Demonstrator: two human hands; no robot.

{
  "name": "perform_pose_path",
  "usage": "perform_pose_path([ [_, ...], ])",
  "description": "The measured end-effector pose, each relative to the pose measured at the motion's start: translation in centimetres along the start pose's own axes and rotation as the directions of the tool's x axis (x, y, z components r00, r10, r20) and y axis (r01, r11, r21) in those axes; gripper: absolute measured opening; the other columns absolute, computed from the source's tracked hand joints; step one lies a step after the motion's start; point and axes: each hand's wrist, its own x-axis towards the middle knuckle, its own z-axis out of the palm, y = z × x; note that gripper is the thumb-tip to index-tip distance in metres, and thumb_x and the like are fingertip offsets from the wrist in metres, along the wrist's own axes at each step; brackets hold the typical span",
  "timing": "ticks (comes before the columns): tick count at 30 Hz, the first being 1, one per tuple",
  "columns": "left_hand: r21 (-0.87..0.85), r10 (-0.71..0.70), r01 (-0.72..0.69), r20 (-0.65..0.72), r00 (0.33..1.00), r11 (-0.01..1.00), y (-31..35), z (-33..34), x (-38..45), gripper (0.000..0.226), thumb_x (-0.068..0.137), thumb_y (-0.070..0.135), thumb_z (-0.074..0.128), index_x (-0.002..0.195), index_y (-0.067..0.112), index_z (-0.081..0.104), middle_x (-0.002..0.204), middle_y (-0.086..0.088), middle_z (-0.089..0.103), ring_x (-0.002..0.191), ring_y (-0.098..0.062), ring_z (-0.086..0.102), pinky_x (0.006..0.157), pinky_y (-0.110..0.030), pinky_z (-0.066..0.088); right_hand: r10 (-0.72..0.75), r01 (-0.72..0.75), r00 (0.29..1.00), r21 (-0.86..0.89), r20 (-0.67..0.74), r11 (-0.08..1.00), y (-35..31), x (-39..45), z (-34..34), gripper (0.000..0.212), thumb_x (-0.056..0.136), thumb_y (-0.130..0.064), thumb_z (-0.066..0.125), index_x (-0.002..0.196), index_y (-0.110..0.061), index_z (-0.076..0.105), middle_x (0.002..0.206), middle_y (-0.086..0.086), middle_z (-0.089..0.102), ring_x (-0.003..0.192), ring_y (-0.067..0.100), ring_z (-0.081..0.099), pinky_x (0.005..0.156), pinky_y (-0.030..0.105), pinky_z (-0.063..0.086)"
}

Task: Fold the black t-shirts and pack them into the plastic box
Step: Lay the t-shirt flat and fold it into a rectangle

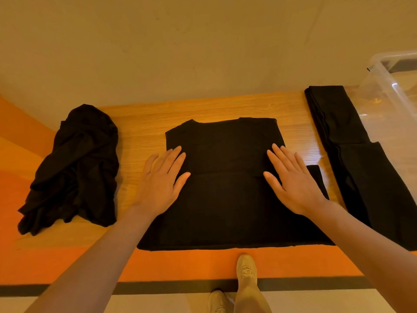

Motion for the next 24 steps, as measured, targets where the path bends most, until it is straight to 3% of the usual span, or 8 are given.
perform_pose_path([
  [3,-0.008,-0.031,0.03,-0.054,0.998,1.0,-0.2,-0.6,-3.3,0.049,0.095,0.045,0.04,0.129,0.014,0.057,0.136,-0.004,0.054,0.12,-0.019,0.054,0.103,-0.038,0.031,-0.025,0.024,0.999,-0.032,-0.025,0.999,2.0,-1.1,-1.5,0.053,0.101,-0.033,0.031,0.15,-0.012,0.026,0.159,0.004,0.016,0.148,0.016,0.005,0.119,0.032,0.001],
  [7,-0.071,-0.224,0.221,-0.044,0.974,0.973,-1.8,-0.2,-6.0,0.05,0.091,0.05,0.039,0.115,0.015,0.065,0.12,0.0,0.061,0.107,-0.02,0.058,0.094,-0.04,0.032,-0.027,0.025,0.999,-0.135,-0.019,0.991,4.9,-2.5,-3.4,0.041,0.091,-0.011,0.059,0.131,-0.003,0.053,0.141,0.016,0.048,0.132,0.031,0.043,0.107,0.035,0.028],
  [9,-0.136,-0.306,0.301,-0.022,0.952,0.944,-2.3,-0.3,-5.9,0.043,0.093,0.051,0.048,0.115,0.019,0.064,0.117,0.003,0.06,0.107,-0.019,0.057,0.092,-0.038,0.03,0.013,-0.01,1.0,-0.159,0.019,0.987,5.6,-2.9,-4.3,0.038,0.087,-0.008,0.065,0.125,-0.002,0.058,0.134,0.016,0.055,0.124,0.032,0.052,0.098,0.037,0.043],
  [13,-0.298,-0.493,0.55,0.246,0.834,0.78,-2.9,-1.6,-3.7,0.043,0.086,0.04,0.068,0.125,0.028,0.055,0.114,0.011,0.058,0.109,-0.014,0.053,0.092,-0.037,0.026,0.017,-0.004,0.997,-0.164,0.078,0.987,5.4,-2.4,-5.5,0.028,0.091,-0.012,0.06,0.119,-0.011,0.061,0.123,0.003,0.057,0.114,0.02,0.054,0.089,0.029,0.048],
  [16,-0.312,-0.501,0.647,0.435,0.749,0.696,-3.6,-2.7,-1.9,0.032,0.082,0.037,0.074,0.109,0.03,0.058,0.091,0.013,0.057,0.091,-0.011,0.054,0.089,-0.036,0.028,0.057,-0.035,0.987,-0.142,0.149,0.989,5.1,-1.1,-6.2,0.021,0.093,-0.013,0.057,0.114,-0.014,0.061,0.114,0.0,0.055,0.101,0.013,0.052,0.085,0.022,0.044],
  [19,-0.244,-0.491,0.697,0.557,0.67,0.675,-4.0,-3.5,-0.6,0.018,0.081,0.034,0.075,0.091,0.029,0.06,0.091,0.008,0.056,0.098,-0.018,0.054,0.099,-0.039,0.034,0.161,-0.14,0.961,-0.107,0.223,0.984,4.7,-0.1,-6.9,0.021,0.091,-0.013,0.06,0.112,-0.015,0.057,0.109,0.003,0.056,0.093,0.015,0.054,0.085,0.029,0.049],
  [22,-0.193,-0.485,0.688,0.579,0.655,0.699,-4.0,-4.0,-0.3,0.016,0.084,0.035,0.072,0.088,0.03,0.057,0.091,0.009,0.054,0.103,-0.021,0.052,0.1,-0.043,0.037,0.269,-0.259,0.92,-0.076,0.283,0.963,4.6,0.6,-7.4,0.033,0.089,-0.014,0.064,0.12,-0.013,0.053,0.104,0.003,0.057,0.091,0.019,0.058,0.083,0.032,0.052],
  [24,-0.254,-0.484,0.691,0.554,0.677,0.677,-4.1,-4.0,-0.5,0.016,0.084,0.034,0.072,0.091,0.028,0.059,0.093,0.008,0.054,0.099,-0.019,0.053,0.089,-0.038,0.043,0.268,-0.247,0.918,-0.107,0.292,0.963,4.7,0.8,-7.8,0.027,0.089,-0.016,0.065,0.115,-0.013,0.058,0.097,0.0,0.055,0.085,0.015,0.057,0.079,0.028,0.051],
])
